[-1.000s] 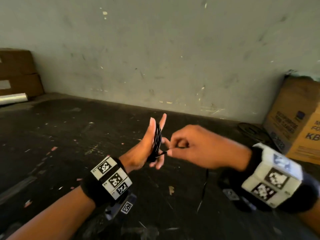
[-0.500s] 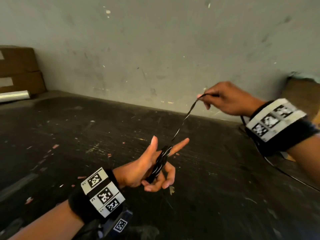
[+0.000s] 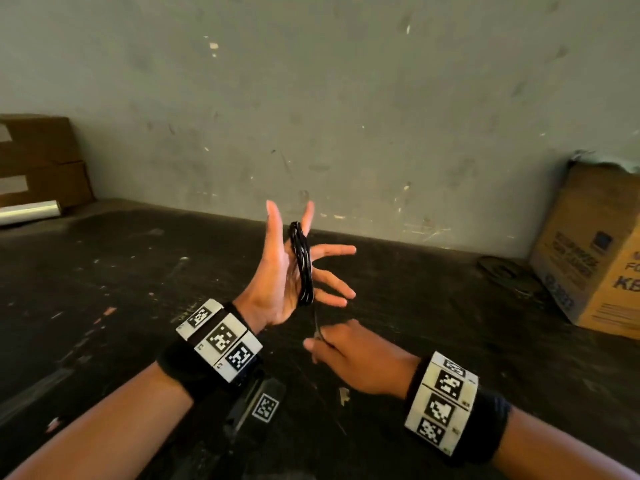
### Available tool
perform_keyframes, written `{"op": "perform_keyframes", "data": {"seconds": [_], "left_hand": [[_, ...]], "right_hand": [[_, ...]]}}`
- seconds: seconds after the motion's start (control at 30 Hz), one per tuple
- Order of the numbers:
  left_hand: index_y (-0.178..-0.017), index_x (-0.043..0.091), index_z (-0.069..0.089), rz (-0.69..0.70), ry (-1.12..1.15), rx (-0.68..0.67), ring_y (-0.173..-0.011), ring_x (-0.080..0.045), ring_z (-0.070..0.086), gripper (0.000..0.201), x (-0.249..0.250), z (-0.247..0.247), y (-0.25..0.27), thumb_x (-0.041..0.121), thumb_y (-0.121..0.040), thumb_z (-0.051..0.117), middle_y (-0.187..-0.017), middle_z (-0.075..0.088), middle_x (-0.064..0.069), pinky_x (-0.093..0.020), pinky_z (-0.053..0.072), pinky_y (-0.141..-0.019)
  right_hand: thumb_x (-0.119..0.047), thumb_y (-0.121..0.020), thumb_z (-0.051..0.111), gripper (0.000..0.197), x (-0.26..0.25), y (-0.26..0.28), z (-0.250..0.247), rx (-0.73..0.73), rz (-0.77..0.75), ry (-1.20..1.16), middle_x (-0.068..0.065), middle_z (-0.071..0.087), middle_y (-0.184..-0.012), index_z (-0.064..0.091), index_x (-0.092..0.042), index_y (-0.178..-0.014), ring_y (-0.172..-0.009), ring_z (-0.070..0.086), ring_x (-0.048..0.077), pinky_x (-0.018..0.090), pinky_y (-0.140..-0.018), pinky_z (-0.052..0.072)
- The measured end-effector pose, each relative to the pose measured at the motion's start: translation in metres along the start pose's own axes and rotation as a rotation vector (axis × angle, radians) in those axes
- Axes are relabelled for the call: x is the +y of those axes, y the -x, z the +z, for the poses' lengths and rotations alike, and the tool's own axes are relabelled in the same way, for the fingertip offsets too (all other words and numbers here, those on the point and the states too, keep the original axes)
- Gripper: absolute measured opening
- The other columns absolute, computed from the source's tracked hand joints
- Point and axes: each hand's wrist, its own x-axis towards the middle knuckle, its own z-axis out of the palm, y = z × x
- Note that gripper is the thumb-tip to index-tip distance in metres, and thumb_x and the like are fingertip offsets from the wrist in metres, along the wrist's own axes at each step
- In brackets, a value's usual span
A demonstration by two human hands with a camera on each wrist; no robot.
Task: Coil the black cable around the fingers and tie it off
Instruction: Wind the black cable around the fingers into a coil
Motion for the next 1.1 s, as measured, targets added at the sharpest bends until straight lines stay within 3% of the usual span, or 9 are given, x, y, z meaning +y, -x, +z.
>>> {"op": "perform_keyframes", "data": {"seconds": [0.13,0.27,0.4,0.57,0.8,0.87,0.93,1.0,1.1], "left_hand": [[-0.145,0.054,0.007,0.008,-0.092,0.101,-0.075,-0.034,0.073,0.122,-0.005,-0.004,-0.005,0.094,-0.037,0.048,-0.133,0.059,-0.016,-0.041,0.059,-0.057],[-0.144,0.056,-0.001,-0.019,-0.323,0.144,-0.078,-0.027,0.073,0.119,-0.019,-0.008,-0.002,0.098,-0.040,0.039,-0.137,0.052,-0.013,-0.034,0.056,-0.054],[-0.145,0.054,0.002,-0.070,-0.034,0.216,-0.090,-0.038,0.071,0.094,-0.026,-0.007,0.002,0.091,-0.060,0.019,-0.139,0.052,-0.019,-0.052,0.058,-0.070],[-0.147,0.048,0.001,-0.025,0.138,0.243,-0.096,-0.048,0.067,0.102,-0.012,-0.003,-0.001,0.087,-0.056,0.025,-0.136,0.055,-0.023,-0.043,0.058,-0.062],[-0.143,0.054,-0.006,-0.060,-0.226,0.178,-0.081,-0.026,0.070,0.106,-0.040,0.001,0.008,0.092,-0.051,0.031,-0.135,0.054,-0.009,-0.055,0.056,-0.077],[-0.144,0.050,-0.008,-0.098,-0.320,0.089,-0.066,-0.015,0.067,0.105,-0.047,0.000,0.015,0.092,-0.055,0.028,-0.118,0.067,-0.001,-0.041,0.059,-0.057],[-0.150,0.040,-0.002,-0.160,-0.377,0.034,-0.055,-0.018,0.065,0.119,-0.053,0.000,0.021,0.096,-0.050,0.032,-0.124,0.063,-0.009,-0.024,0.047,-0.035],[-0.150,0.036,0.005,-0.203,-0.371,-0.009,-0.045,-0.017,0.059,0.120,-0.055,-0.001,0.027,0.097,-0.050,0.031,-0.117,0.061,-0.020,-0.018,0.037,-0.030],[-0.146,0.051,0.009,-0.247,-0.308,-0.102,-0.042,-0.013,0.054,0.107,-0.052,0.001,0.035,0.096,-0.052,0.030,-0.105,0.061,-0.023,-0.016,0.033,-0.030]], "right_hand": [[-0.035,-0.099,0.041,0.035,-0.020,0.010,-0.010,-0.006,-0.025,0.025,0.001,0.059,-0.075,0.064,-0.009,-0.093,-0.071,0.062,0.019,0.041,-0.073,0.054],[-0.029,-0.099,0.044,0.030,-0.034,0.021,-0.047,-0.006,-0.079,0.017,-0.006,0.057,-0.066,0.066,-0.015,-0.086,-0.058,0.056,0.008,0.029,-0.064,0.049],[-0.026,-0.099,0.044,0.032,-0.038,0.026,-0.060,-0.211,-0.112,0.181,-0.008,0.062,-0.068,0.071,-0.012,-0.089,-0.061,0.055,-0.003,0.017,-0.068,0.042],[-0.027,-0.098,0.044,0.033,-0.030,0.026,-0.024,-0.293,-0.132,0.262,0.011,0.070,-0.084,0.068,-0.007,-0.087,-0.078,0.063,0.023,0.036,-0.076,0.050],[-0.021,-0.097,0.050,0.029,-0.047,0.018,-0.052,-0.162,-0.247,0.145,0.000,0.059,-0.064,0.060,-0.014,-0.070,-0.057,0.057,0.016,0.032,-0.064,0.049],[-0.021,-0.095,0.053,0.026,-0.047,0.016,-0.072,-0.129,-0.251,0.165,-0.001,0.064,-0.066,0.066,-0.010,-0.075,-0.056,0.057,0.007,0.018,-0.061,0.042],[-0.023,-0.092,0.059,0.020,-0.046,0.017,-0.097,-0.082,-0.242,0.192,-0.005,0.062,-0.062,0.068,-0.011,-0.079,-0.052,0.054,0.000,0.011,-0.056,0.037],[-0.025,-0.086,0.067,0.019,-0.043,0.017,-0.123,-0.009,-0.247,0.229,-0.010,0.058,-0.057,0.069,-0.009,-0.076,-0.051,0.052,-0.004,0.010,-0.054,0.038],[-0.032,-0.077,0.074,0.024,-0.032,0.014,-0.155,0.134,-0.238,0.300,-0.010,0.053,-0.051,0.069,-0.010,-0.070,-0.047,0.048,-0.001,0.012,-0.049,0.035]]}}
